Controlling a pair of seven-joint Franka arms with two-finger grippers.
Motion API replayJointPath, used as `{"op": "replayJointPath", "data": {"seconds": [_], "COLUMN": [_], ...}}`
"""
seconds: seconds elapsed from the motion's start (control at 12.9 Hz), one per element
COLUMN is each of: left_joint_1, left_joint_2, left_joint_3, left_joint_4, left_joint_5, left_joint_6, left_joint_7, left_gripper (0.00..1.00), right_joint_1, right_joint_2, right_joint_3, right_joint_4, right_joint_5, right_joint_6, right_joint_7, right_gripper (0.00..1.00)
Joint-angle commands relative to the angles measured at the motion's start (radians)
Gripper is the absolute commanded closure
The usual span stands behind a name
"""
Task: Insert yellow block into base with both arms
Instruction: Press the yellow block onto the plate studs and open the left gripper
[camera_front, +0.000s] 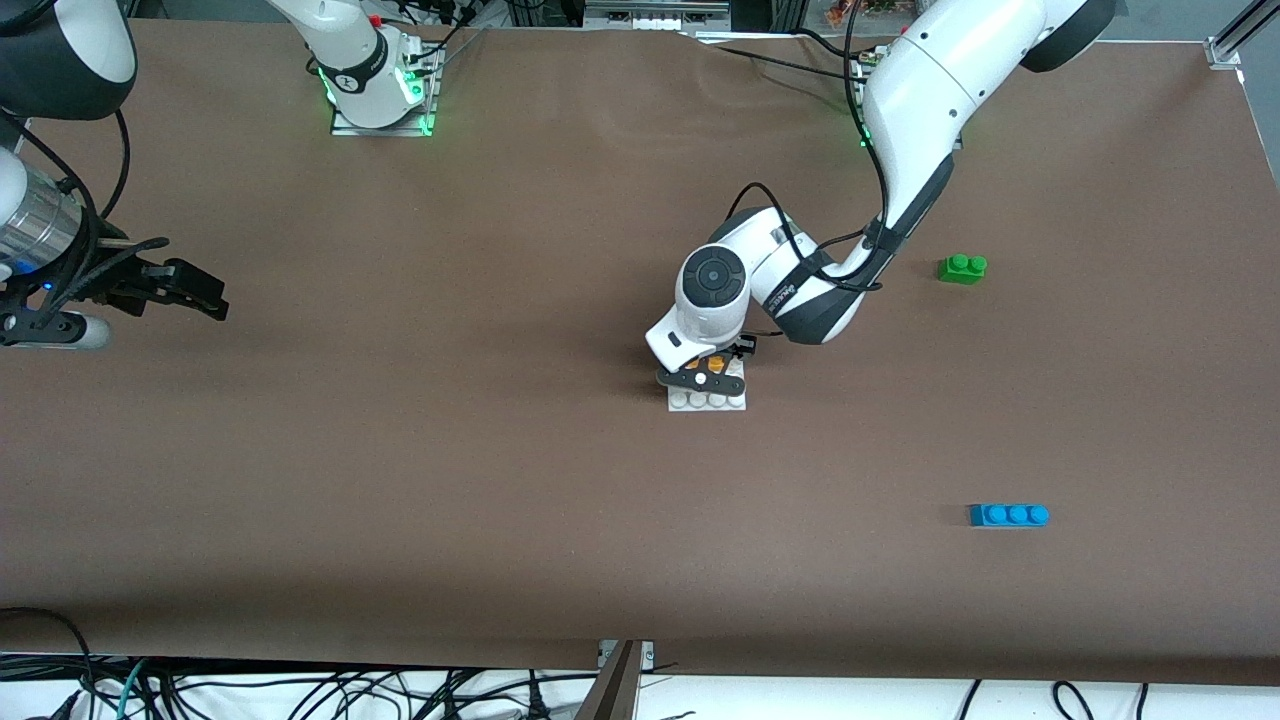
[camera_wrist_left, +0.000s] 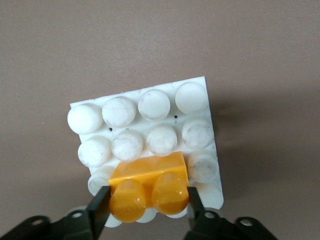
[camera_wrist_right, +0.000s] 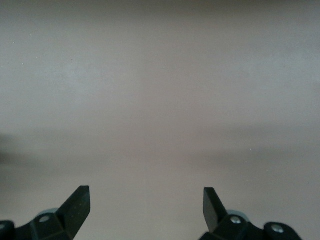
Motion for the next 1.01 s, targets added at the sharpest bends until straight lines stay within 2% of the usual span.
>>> {"op": "replayJointPath", "data": {"seconds": [0.0,0.16,0.31,0.47,0.62,0.85,0.93], "left_joint_1": [-0.009,-0.003,0.005,0.026,0.060,0.120,0.137], "left_joint_2": [0.007,-0.030,-0.114,-0.208,-0.291,-0.358,-0.381], "left_joint_3": [0.003,0.001,-0.004,-0.002,-0.005,-0.004,0.004], "left_joint_4": [0.031,0.031,0.035,0.035,0.045,0.132,0.161], "left_joint_5": [0.034,0.025,0.010,-0.070,-0.099,-0.124,-0.142], "left_joint_6": [-0.012,-0.038,-0.162,-0.259,-0.360,-0.527,-0.569], "left_joint_7": [-0.037,-0.044,-0.041,-0.034,-0.028,-0.006,0.068], "left_gripper": [0.00,0.00,0.00,0.00,0.00,0.00,0.00], "right_joint_1": [-0.004,-0.005,-0.005,-0.007,-0.007,-0.006,-0.005], "right_joint_2": [-0.012,-0.013,-0.012,-0.012,-0.012,-0.012,-0.012], "right_joint_3": [0.003,0.003,0.003,0.001,0.001,0.001,0.001], "right_joint_4": [0.002,0.002,0.000,0.002,0.002,0.002,0.000], "right_joint_5": [-0.004,-0.002,-0.002,-0.002,-0.002,-0.008,-0.011], "right_joint_6": [0.000,-0.002,-0.002,-0.002,-0.002,-0.002,-0.011], "right_joint_7": [0.002,0.002,0.002,0.002,0.002,-0.004,-0.007], "right_gripper": [0.00,0.00,0.00,0.00,0.00,0.00,0.00]}}
